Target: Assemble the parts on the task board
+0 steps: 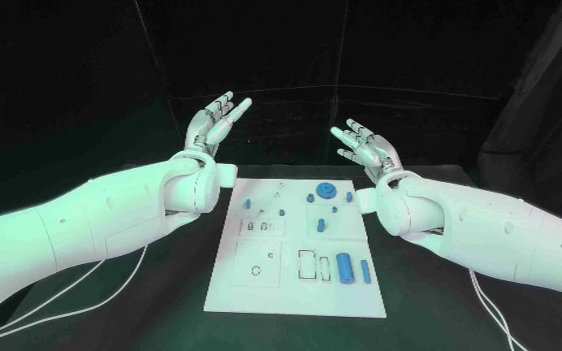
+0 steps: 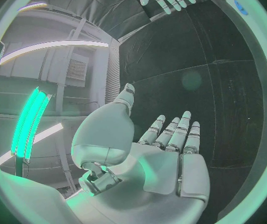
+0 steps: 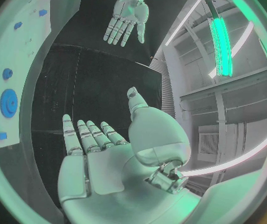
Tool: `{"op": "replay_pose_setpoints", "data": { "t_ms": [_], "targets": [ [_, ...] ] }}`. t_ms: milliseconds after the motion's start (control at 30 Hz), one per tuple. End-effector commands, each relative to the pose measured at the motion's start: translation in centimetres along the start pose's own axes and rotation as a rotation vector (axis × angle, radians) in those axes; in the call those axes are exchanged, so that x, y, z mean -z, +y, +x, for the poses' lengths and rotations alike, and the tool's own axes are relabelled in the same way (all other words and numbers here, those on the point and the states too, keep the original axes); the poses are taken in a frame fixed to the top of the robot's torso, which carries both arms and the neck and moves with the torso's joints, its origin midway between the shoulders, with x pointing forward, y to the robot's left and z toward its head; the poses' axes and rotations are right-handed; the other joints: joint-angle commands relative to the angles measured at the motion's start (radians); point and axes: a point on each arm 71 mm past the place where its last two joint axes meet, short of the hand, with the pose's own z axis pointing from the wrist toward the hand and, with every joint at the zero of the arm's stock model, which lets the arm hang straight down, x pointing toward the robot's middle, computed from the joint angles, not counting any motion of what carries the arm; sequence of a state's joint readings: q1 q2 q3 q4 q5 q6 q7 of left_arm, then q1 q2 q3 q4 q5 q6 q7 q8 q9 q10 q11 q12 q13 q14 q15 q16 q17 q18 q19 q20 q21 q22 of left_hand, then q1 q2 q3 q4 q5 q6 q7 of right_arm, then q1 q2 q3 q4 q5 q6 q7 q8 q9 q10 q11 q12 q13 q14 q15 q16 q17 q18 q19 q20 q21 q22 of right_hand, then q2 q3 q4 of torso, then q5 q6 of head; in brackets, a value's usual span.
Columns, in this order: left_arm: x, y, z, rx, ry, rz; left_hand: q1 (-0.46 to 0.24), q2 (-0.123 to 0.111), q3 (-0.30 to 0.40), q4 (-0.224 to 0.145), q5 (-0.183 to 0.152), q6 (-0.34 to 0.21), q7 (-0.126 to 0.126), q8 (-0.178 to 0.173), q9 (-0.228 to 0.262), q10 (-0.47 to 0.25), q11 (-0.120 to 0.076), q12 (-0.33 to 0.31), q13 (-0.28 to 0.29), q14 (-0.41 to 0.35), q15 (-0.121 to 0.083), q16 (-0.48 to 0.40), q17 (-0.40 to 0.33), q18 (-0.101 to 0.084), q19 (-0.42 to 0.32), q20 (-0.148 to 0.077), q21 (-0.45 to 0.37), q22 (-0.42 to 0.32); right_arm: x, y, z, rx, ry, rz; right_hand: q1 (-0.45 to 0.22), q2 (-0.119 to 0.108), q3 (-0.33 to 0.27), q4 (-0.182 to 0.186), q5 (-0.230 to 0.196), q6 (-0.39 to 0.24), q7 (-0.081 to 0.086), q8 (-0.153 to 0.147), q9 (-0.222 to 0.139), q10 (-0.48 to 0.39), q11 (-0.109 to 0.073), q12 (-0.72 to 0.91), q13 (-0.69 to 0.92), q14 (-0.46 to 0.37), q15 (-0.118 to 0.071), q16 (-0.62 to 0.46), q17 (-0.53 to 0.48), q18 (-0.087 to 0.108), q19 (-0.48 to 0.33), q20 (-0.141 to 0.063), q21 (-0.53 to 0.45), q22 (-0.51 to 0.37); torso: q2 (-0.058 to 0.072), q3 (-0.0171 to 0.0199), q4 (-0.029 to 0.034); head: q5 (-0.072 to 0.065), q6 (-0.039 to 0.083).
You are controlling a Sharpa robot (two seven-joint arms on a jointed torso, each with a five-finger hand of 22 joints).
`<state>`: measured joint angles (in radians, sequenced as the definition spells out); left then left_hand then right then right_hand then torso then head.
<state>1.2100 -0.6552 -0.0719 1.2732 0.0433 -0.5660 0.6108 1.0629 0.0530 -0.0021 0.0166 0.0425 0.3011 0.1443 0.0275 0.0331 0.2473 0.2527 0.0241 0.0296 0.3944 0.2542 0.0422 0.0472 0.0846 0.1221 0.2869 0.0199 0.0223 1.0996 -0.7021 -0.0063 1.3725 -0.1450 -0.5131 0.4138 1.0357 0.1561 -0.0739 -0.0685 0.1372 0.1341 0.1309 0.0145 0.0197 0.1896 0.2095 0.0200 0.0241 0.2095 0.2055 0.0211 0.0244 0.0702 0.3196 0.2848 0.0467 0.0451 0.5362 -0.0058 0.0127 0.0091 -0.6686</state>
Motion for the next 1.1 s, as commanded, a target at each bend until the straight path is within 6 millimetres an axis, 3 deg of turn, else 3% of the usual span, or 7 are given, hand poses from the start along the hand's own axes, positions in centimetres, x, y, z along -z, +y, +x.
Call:
{"op": "replay_pose_setpoints", "data": {
  "t_ms": [33, 200, 300, 500, 667, 800, 1100],
  "targets": [
    [-0.5, -0.8, 0.4, 0.073, 0.071, 0.080, 0.020, 0.001, 0.000, 0.006, 0.006, 0.008, 0.145, 0.006, 0.002, 0.003, 0.008, 0.006, 0.001, 0.010, 0.004, 0.004, 0.002, 0.019, 0.003, 0.008, 0.004, 0.001, -0.5, 0.1, 1.2, 0.051, 0.218, 0.011, 0.080, 0.011, -0.006, -0.031, 0.007, 0.037, 0.138, 0.010, 0.005, 0.039, 0.026, 0.010, 0.005, 0.057, 0.022, 0.012, 0.007, 0.009, 0.050, 0.008, 0.019, 0.009, 0.000, -0.0001, 0.0004, 0.000, 0.000],
    [-0.5, -0.9, 0.3, 0.074, 0.072, 0.082, 0.021, 0.002, 0.000, 0.006, 0.006, 0.012, 0.148, 0.007, 0.002, 0.008, 0.011, 0.007, 0.001, 0.017, 0.006, 0.006, 0.003, 0.018, 0.004, 0.009, 0.005, 0.002, -1.1, 0.1, 1.2, 0.080, 0.275, 0.021, 0.176, 0.009, 0.012, -0.102, 0.029, 0.258, 0.163, 0.060, 0.033, 0.367, 0.054, 0.080, 0.039, 0.402, 0.028, 0.090, 0.039, 0.054, 0.262, 0.005, 0.096, 0.047, 0.000, -0.0001, 0.0004, 0.000, 0.000],
    [-0.5, -0.9, 0.3, 0.074, 0.072, 0.082, 0.021, 0.002, 0.000, 0.007, 0.006, 0.013, 0.149, 0.008, 0.002, 0.011, 0.013, 0.007, 0.002, 0.021, 0.006, 0.006, 0.003, 0.017, 0.005, 0.008, 0.005, 0.002, -1.2, 0.1, 1.2, 0.086, 0.287, 0.023, 0.215, 0.008, 0.022, -0.136, 0.034, 0.449, 0.145, 0.105, 0.053, 0.601, 0.025, 0.133, 0.052, 0.602, 0.002, 0.131, 0.047, 0.082, 0.359, 0.004, 0.141, 0.063, 0.000, -0.0001, 0.0004, 0.000, 0.000],
    [0.2, -0.1, -1.8, 0.070, 0.063, 0.060, 0.032, 0.008, 0.003, 0.003, 0.006, 0.052, 0.152, 0.015, 0.007, 0.059, 0.020, 0.014, 0.006, 0.101, 0.011, 0.025, 0.014, 0.013, 0.028, 0.008, 0.015, 0.008, -1.7, 0.4, -2.0, 0.392, 0.193, -0.082, 0.253, 0.014, 0.037, -0.187, 0.034, 0.699, 0.108, 0.145, 0.061, 0.749, -0.017, 0.149, 0.039, 0.764, -0.047, 0.150, 0.040, 0.114, 0.478, -0.010, 0.206, 0.079, 0.013, -0.0008, -0.0023, -0.008, -0.004],
    [0.6, 0.0, -2.3, 0.082, 0.085, 0.060, 0.057, 0.024, 0.004, -0.009, 0.005, 0.234, 0.152, 0.055, 0.028, 0.343, 0.011, 0.076, 0.036, 0.307, -0.010, 0.092, 0.043, 0.030, 0.133, 0.007, 0.055, 0.031, -1.8, 1.0, -2.1, 0.549, 0.221, -0.130, 0.266, 0.015, 0.051, -0.220, 0.047, 0.770, 0.089, 0.138, 0.051, 0.845, -0.045, 0.142, 0.039, 0.870, -0.082, 0.155, 0.042, 0.115, 0.561, -0.045, 0.254, 0.093, 0.026, 0.0043, -0.0035, -0.011, -0.001],
    [1.1, 0.1, -2.4, 0.092, 0.119, 0.059, 0.083, 0.039, 0.002, -0.024, 0.006, 0.536, 0.132, 0.135, 0.061, 0.618, -0.029, 0.167, 0.060, 0.488, -0.065, 0.172, 0.068, 0.085, 0.487, 0.002, 0.200, 0.105, -2.0, 1.7, -2.2, 0.715, 0.258, -0.164, 0.282, 0.006, 0.070, -0.222, 0.050, 0.817, 0.075, 0.129, 0.047, 0.911, -0.067, 0.123, 0.038, 0.946, -0.108, 0.154, 0.040, 0.114, 0.622, -0.078, 0.301, 0.111, 0.032, 0.0076, 0.0010, -0.011, -0.001],
    [2.6, -0.3, -1.9, 0.103, 0.217, 0.063, 0.120, 0.063, 0.003, -0.056, 0.006, 0.638, 0.083, 0.137, 0.046, 0.777, -0.082, 0.182, 0.052, 0.682, -0.125, 0.214, 0.085, 0.103, 0.678, -0.036, 0.273, 0.122, -2.5, 2.5, -1.6, 1.025, 0.325, -0.190, 0.308, -0.037, 0.112, -0.222, 0.059, 0.876, 0.052, 0.094, 0.046, 0.997, -0.099, 0.067, 0.039, 1.163, -0.170, 0.183, 0.061, 0.113, 0.739, -0.146, 0.490, 0.213, 0.061, 0.0041, 0.0184, -0.022, 0.005]
  ]
}}
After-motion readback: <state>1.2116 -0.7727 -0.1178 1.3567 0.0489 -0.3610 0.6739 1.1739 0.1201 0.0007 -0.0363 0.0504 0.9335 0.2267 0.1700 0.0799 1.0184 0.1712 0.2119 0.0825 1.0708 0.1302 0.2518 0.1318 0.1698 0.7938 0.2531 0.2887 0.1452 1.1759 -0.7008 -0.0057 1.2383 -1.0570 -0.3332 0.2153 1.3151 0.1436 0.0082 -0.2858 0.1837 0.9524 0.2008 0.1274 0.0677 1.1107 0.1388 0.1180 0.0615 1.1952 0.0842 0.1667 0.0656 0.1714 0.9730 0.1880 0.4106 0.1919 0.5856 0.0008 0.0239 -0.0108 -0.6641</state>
